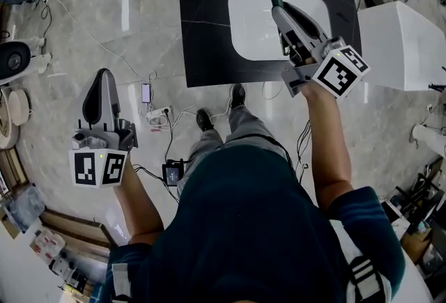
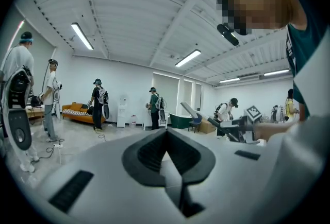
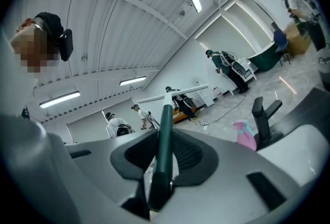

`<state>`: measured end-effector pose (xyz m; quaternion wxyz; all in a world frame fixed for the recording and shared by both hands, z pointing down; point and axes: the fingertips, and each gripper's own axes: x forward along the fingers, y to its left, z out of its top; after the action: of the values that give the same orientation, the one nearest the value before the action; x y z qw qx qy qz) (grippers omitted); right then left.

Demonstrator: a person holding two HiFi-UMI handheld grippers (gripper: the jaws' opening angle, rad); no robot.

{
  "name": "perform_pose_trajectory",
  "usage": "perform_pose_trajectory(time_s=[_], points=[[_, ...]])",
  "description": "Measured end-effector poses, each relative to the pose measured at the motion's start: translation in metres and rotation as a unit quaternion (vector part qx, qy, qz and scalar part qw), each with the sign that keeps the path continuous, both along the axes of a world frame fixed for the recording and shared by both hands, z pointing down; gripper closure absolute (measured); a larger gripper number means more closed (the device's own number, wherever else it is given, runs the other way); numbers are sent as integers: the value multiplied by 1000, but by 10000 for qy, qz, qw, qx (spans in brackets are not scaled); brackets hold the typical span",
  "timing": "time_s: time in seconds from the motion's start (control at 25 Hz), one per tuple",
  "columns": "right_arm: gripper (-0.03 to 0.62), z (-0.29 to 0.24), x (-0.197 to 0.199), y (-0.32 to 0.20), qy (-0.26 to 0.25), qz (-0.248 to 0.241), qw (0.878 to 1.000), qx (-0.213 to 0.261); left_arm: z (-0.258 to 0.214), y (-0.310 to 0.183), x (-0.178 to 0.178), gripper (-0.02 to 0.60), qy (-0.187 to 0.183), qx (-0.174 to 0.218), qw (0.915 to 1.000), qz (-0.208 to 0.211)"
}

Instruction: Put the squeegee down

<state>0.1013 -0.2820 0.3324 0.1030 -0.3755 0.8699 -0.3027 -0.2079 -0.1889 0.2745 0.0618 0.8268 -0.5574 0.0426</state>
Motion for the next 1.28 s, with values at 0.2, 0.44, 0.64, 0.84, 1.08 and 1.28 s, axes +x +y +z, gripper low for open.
perform_pose_trajectory(time_s=[0.2,0.44,0.64,0.84,1.08,1.28], points=[[502,26,-6,-19,91,-52,9997,-202,7,-7,-1,577,-10,-118,9999,-75],[502,55,-8,-31,115,-80,9990,-434,11,-7,3,577,-18,-212,9997,-124],[502,96,-20,-53,226,-114,9971,-721,32,-17,-3,577,6,-386,9991,-179],[500,125,-26,-63,308,-171,9952,-915,43,-19,-3,577,28,-510,9984,-224],[500,157,-35,-71,354,-230,9925,-1144,56,-23,-7,577,41,-640,9975,-294],[500,178,-40,-77,412,-287,9911,-1234,66,-25,-5,577,62,-743,9967,-320]])
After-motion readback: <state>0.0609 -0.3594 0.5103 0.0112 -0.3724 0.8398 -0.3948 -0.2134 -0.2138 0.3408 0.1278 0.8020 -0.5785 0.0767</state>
